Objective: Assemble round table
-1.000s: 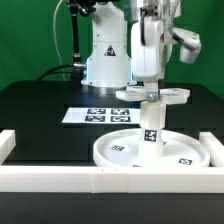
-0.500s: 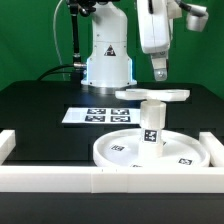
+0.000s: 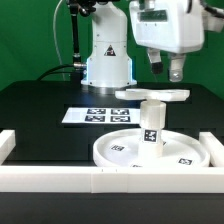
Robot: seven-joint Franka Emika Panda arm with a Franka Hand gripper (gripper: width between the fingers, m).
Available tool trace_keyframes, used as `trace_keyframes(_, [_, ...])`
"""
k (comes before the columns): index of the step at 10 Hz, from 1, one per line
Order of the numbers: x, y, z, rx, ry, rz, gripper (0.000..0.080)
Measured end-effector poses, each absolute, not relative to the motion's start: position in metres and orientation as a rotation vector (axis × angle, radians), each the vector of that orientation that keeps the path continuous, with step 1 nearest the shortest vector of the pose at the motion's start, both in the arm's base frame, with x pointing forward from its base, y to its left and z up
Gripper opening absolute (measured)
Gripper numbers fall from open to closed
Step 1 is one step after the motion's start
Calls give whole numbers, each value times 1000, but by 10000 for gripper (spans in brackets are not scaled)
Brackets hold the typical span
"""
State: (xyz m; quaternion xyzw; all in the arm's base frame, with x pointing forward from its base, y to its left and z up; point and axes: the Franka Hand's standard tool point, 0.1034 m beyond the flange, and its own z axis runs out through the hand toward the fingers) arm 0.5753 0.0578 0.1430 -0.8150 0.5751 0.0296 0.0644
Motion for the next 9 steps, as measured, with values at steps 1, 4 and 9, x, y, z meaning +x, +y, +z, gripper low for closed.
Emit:
trace_keyframes(1, [575, 58, 142, -2531, 1626, 82, 649])
trace_keyframes(4, [575, 57, 142, -2684, 1349, 59, 649])
trace_keyframes(9, [574, 56, 139, -2989, 458, -10, 649])
